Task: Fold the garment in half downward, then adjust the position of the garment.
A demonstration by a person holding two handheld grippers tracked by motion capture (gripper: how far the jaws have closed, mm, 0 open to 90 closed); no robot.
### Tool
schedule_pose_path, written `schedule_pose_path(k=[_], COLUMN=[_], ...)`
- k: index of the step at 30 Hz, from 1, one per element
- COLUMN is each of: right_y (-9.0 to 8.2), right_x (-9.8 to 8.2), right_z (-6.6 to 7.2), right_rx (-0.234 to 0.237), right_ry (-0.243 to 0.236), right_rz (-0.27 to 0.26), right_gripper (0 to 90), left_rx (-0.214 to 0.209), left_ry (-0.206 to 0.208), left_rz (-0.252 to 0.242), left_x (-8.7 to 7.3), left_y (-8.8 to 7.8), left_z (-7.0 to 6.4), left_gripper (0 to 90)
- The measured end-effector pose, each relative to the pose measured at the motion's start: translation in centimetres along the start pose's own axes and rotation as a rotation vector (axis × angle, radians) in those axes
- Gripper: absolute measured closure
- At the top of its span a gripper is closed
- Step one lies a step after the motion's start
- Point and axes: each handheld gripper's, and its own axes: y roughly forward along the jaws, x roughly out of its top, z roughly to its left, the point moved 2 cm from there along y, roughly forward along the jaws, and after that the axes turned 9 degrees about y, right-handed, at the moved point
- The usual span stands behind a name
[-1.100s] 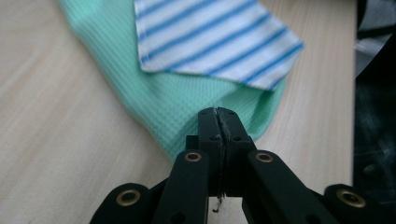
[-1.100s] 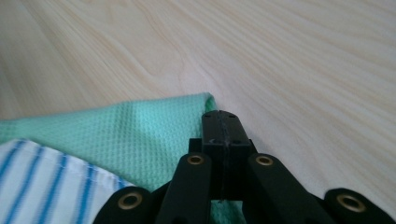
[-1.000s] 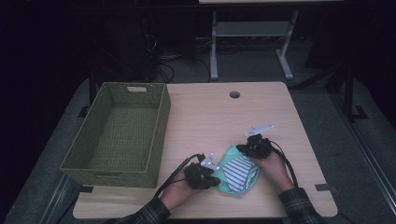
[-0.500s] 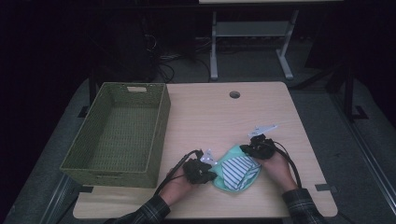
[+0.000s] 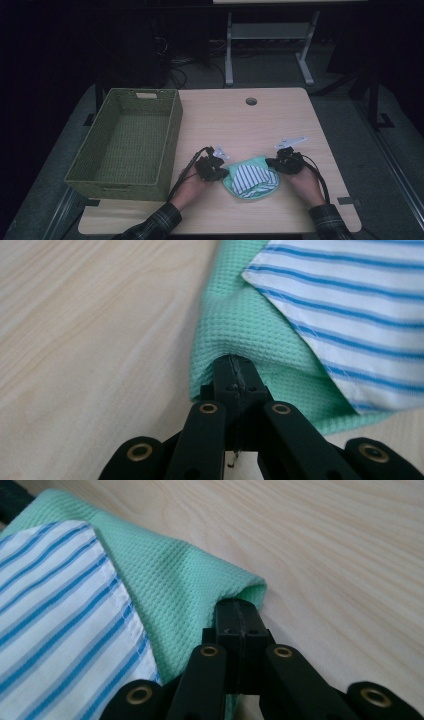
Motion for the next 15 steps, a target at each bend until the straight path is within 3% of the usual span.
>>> schedule_pose_path(k=[15], right_y=[-1.6], right_x=[-1.8], right_z=[0.2], right_rx=[0.012], right_ry=[0.016], right_rz=[0.017], right_gripper=[89.9], left_rx=[0.025], left_ry=[-0.043], left_rz=[-0.012], left_x=[1.3], left_y=[1.2], left_z=[2.4], left_gripper=[89.8])
